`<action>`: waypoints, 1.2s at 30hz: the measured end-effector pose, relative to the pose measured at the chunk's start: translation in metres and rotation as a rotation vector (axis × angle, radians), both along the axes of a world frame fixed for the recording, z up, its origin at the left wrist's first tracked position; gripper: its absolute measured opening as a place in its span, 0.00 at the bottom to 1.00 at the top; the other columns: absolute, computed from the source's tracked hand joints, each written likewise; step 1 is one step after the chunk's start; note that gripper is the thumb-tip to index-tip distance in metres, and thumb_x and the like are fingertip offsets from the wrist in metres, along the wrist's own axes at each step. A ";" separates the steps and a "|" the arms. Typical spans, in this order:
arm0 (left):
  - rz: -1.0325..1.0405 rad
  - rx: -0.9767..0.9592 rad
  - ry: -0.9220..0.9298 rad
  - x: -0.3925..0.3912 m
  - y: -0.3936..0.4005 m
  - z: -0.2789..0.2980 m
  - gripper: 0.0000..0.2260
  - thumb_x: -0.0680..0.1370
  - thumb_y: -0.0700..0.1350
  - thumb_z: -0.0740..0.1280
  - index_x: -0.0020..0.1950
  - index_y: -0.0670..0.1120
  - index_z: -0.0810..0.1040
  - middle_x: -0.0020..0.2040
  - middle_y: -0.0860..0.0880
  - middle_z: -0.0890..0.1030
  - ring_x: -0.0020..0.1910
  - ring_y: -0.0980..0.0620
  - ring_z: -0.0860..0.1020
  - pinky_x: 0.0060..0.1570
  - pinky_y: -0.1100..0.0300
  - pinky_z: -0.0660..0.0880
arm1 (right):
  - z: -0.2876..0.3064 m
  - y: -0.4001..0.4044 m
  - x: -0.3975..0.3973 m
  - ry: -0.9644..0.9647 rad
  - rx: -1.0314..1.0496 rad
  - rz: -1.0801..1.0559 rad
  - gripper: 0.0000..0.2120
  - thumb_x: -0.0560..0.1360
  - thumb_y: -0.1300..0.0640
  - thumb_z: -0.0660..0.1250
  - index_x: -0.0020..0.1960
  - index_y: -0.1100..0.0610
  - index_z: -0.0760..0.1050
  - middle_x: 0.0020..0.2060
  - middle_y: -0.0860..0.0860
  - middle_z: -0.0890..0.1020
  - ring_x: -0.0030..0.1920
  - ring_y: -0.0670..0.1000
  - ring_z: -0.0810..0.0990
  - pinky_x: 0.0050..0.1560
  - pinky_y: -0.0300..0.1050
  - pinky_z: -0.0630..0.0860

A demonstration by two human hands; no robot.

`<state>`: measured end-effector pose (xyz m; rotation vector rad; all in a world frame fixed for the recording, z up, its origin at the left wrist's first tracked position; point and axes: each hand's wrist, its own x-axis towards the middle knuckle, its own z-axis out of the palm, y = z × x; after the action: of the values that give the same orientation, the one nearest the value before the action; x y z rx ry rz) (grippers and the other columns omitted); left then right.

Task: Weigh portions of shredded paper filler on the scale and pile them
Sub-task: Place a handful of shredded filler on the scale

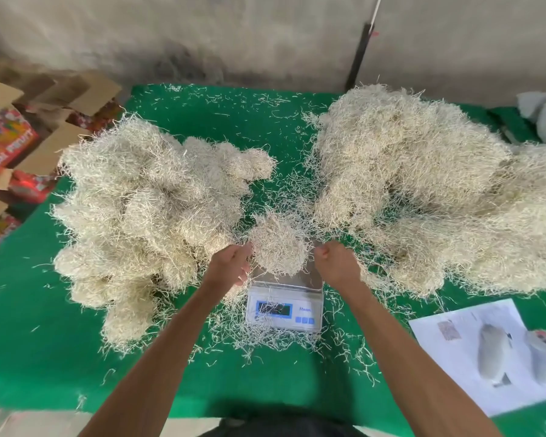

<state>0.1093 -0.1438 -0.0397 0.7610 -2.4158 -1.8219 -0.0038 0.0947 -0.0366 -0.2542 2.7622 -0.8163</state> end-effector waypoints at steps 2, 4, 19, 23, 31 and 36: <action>-0.002 0.020 0.004 0.003 -0.001 -0.006 0.14 0.82 0.57 0.64 0.51 0.47 0.81 0.41 0.45 0.84 0.31 0.56 0.81 0.32 0.61 0.79 | 0.003 -0.003 0.001 0.021 0.027 0.014 0.11 0.83 0.53 0.58 0.50 0.56 0.76 0.36 0.51 0.81 0.37 0.53 0.82 0.43 0.51 0.84; 0.001 0.040 0.009 0.006 -0.002 -0.010 0.15 0.81 0.59 0.64 0.54 0.48 0.80 0.42 0.47 0.84 0.34 0.54 0.83 0.34 0.61 0.79 | 0.007 -0.007 0.000 0.029 0.033 0.026 0.11 0.84 0.52 0.57 0.52 0.56 0.75 0.39 0.53 0.82 0.39 0.53 0.83 0.45 0.54 0.84; 0.194 0.208 0.024 0.027 -0.011 -0.011 0.15 0.81 0.55 0.66 0.62 0.47 0.78 0.44 0.48 0.86 0.37 0.50 0.84 0.37 0.55 0.82 | 0.006 -0.073 -0.007 0.122 0.046 0.079 0.61 0.64 0.15 0.60 0.83 0.47 0.43 0.83 0.53 0.51 0.81 0.64 0.58 0.73 0.71 0.66; 0.224 0.409 -0.047 0.032 -0.002 -0.007 0.19 0.80 0.56 0.67 0.64 0.46 0.77 0.51 0.45 0.84 0.43 0.48 0.85 0.39 0.54 0.83 | 0.000 -0.091 -0.022 0.054 0.206 0.267 0.59 0.64 0.19 0.67 0.83 0.40 0.41 0.84 0.51 0.45 0.81 0.64 0.57 0.74 0.73 0.60; 0.276 0.968 -0.047 0.005 0.023 0.037 0.48 0.69 0.63 0.77 0.80 0.59 0.51 0.80 0.48 0.52 0.76 0.34 0.60 0.53 0.32 0.78 | 0.001 -0.105 0.010 0.068 -0.248 0.216 0.38 0.77 0.45 0.74 0.78 0.50 0.57 0.67 0.53 0.76 0.60 0.47 0.79 0.66 0.55 0.77; 0.427 0.745 0.005 -0.035 0.016 0.070 0.54 0.65 0.64 0.77 0.81 0.46 0.54 0.64 0.38 0.77 0.60 0.42 0.79 0.65 0.47 0.72 | 0.036 -0.099 0.028 0.204 -0.518 0.407 0.21 0.77 0.30 0.65 0.62 0.42 0.70 0.55 0.38 0.78 0.46 0.37 0.77 0.44 0.41 0.75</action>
<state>0.0747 -0.1282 0.0300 1.1755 -1.3530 -2.4712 0.0244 -0.0038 -0.0006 -1.0033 2.4759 -1.4277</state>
